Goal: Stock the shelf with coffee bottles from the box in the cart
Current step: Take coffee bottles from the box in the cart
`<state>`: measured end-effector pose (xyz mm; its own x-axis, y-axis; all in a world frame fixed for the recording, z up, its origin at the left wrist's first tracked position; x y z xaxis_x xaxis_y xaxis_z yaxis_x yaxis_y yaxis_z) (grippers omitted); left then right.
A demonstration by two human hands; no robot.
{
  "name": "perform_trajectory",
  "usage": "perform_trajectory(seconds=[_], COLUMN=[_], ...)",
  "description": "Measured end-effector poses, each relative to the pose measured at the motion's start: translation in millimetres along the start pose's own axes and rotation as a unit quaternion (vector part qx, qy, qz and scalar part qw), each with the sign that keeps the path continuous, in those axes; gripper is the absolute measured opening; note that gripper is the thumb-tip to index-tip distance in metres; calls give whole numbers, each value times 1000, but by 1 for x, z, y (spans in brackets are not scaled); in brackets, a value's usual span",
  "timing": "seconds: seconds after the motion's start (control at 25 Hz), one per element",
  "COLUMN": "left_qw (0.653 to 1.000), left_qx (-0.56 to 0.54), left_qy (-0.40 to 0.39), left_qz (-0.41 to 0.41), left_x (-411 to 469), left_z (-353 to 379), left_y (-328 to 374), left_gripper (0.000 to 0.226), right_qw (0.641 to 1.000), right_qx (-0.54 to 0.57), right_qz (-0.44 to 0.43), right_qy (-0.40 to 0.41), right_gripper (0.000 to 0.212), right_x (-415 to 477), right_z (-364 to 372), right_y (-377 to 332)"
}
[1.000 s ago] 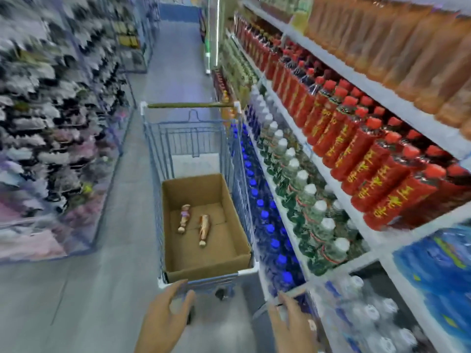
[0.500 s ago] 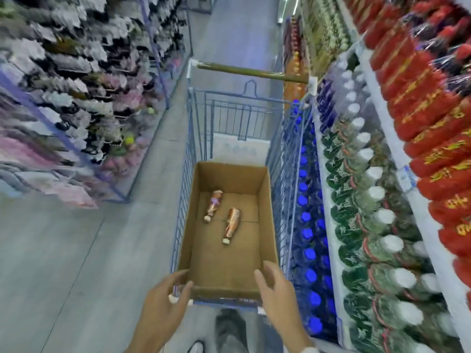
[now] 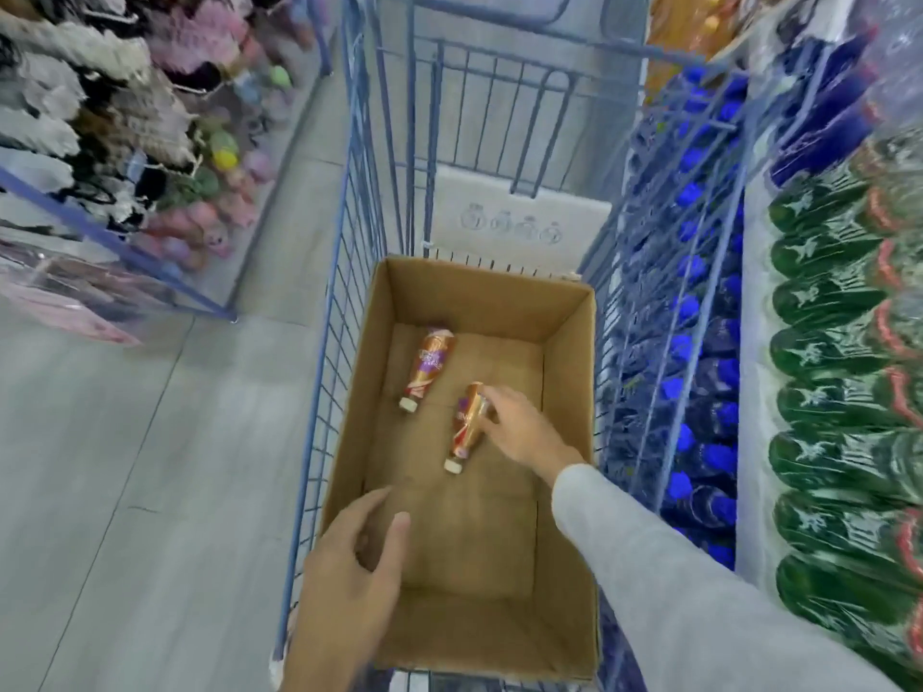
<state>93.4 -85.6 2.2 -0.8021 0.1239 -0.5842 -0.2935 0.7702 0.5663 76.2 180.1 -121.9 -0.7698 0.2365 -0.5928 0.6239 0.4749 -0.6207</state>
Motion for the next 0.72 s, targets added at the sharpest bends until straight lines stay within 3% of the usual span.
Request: perform_trajectory(seconds=[0.08, 0.2, 0.28, 0.4, 0.48, 0.6, 0.72], left_qw=[1000, 1000, 999, 999, 999, 998, 998], left_qx=[3, 20, 24, 24, 16, -28, -41], left_qy=[-8, -20, -22, -26, -27, -36, -40], left_qz=[-3, -6, -10, -18, -31, -47, -26], left_x=[26, 57, 68, 79, 85, 93, 110], left_z=[16, 36, 44, 55, 62, 74, 81], left_y=[-5, -17, -22, -27, -26, -19, 5], left_gripper=[29, 34, 35, 33, 28, 16, 8], right_qw=[992, 946, 923, 921, 938, 987, 979], right_qx=[-115, -280, -329, -333, -300, -139, 64], right_qz=[-19, -69, -100, -129, -108, 49, 186], right_qy=[-56, -151, -174, -156, -133, -62, 48], right_gripper=[57, 68, 72, 73, 71, 75, 67], right_x=[41, 83, 101, 117, 117, 90, 29], right_z=[16, 42, 54, 67, 68, 57, 52], right_y=[19, 44, 49, 45, 48, 67, 85])
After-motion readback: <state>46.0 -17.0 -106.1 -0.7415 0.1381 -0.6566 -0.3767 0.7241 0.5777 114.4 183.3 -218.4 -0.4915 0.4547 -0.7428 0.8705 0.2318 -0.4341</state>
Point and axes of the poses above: each hand's wrist, its own x-axis towards the middle knuckle, its own z-axis out of the palm, y = z × x, the point moved 7 cm from there along x, towards the middle knuckle, and after that the axes turned 14 degrees about x, right-handed, at the moved point
